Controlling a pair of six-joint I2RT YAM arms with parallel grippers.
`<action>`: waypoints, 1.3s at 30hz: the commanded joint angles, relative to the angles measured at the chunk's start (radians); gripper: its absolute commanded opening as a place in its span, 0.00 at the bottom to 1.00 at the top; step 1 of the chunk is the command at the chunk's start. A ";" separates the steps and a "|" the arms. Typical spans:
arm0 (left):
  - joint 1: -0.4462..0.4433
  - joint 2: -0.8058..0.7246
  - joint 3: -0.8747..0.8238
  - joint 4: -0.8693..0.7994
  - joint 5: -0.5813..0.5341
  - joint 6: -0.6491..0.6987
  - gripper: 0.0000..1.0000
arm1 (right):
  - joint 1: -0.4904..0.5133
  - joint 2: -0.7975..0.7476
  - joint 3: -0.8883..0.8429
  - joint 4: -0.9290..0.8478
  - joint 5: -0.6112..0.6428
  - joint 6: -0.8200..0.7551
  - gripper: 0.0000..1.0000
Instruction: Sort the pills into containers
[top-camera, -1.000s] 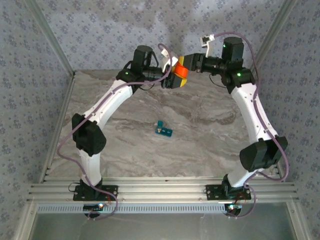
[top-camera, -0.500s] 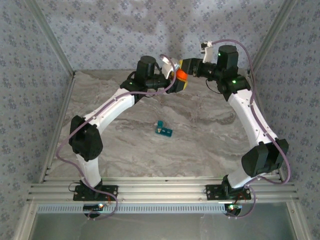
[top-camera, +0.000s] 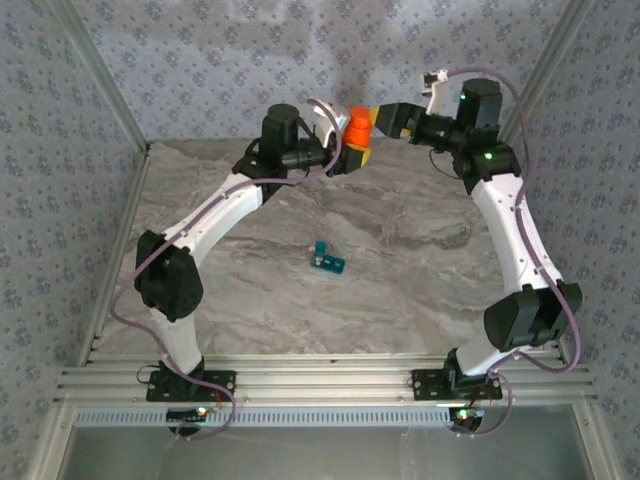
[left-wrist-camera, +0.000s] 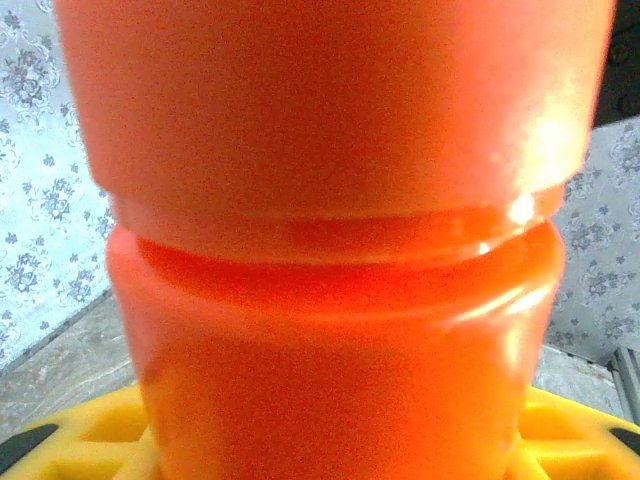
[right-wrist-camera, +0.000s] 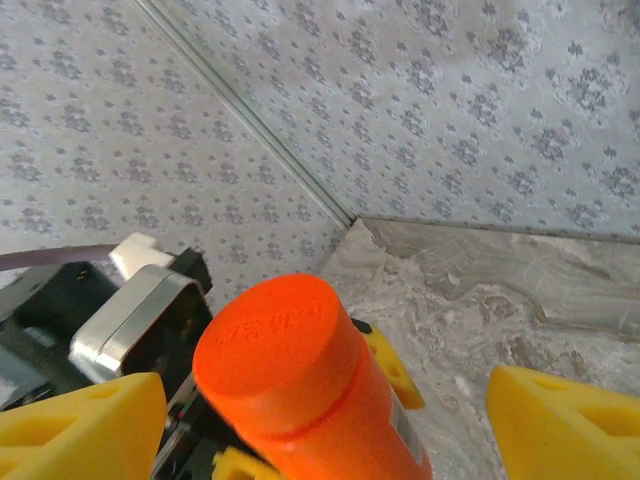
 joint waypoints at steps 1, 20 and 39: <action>0.018 -0.028 0.050 0.016 0.109 -0.021 0.00 | -0.024 -0.006 0.070 -0.008 -0.152 -0.013 0.86; 0.027 0.052 0.241 -0.239 0.347 0.007 0.00 | -0.029 0.160 0.297 -0.141 -0.338 -0.070 0.83; 0.009 0.066 0.282 -0.275 0.355 0.018 0.00 | 0.024 0.143 0.279 -0.203 -0.321 -0.111 0.59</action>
